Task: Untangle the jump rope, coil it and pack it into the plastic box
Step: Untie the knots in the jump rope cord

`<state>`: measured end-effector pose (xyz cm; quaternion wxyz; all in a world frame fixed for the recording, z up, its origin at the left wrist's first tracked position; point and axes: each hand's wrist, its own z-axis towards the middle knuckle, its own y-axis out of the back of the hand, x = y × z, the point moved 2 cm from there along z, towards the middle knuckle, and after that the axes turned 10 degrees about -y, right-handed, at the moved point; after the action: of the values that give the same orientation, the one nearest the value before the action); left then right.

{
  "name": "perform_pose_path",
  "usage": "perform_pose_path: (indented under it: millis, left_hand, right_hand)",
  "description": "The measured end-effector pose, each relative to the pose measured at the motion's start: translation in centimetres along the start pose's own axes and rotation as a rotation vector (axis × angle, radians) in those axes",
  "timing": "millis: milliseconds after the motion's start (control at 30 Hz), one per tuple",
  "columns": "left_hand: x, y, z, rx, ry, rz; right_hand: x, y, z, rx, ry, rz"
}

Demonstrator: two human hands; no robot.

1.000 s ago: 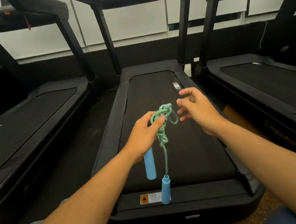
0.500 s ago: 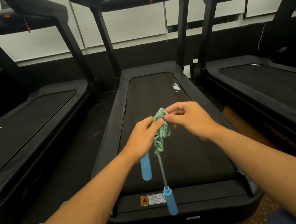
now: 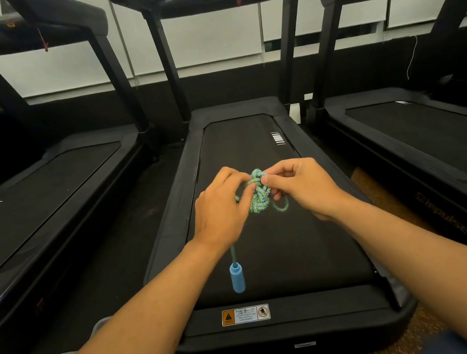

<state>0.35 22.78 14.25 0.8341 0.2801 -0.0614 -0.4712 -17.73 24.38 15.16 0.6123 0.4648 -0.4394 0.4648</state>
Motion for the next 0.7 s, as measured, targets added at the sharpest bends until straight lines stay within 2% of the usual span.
perform_pose_path:
  millis: [100,267,333,433,533,700]
  left_hand:
    - [0.0,-0.1,0.1,0.017,0.086,0.04]
    - [1.3,0.0,0.2,-0.011,0.396,-0.074]
    - [1.4,-0.3,-0.2,0.051,0.391,-0.134]
    - [0.9,-0.5,-0.5,0.125,0.244,-0.117]
    - [0.4,-0.7,-0.2,0.081,0.126,-0.022]
    - [0.6,-0.3,0.0,-0.047,0.263,-0.154]
  right_hand:
    - [0.2,0.0,0.1,-0.031,-0.001,-0.008]
    - [0.2,0.4,0.2,-0.106,-0.013,0.02]
    - [0.0,0.4,0.2,-0.105,-0.022,0.01]
    - [0.0,0.2,0.0,-0.086,-0.018,-0.016]
    - [0.2,0.1,-0.1,-0.078,-0.008,-0.036]
    - [0.0,0.4,0.1,-0.108,-0.012,-0.046]
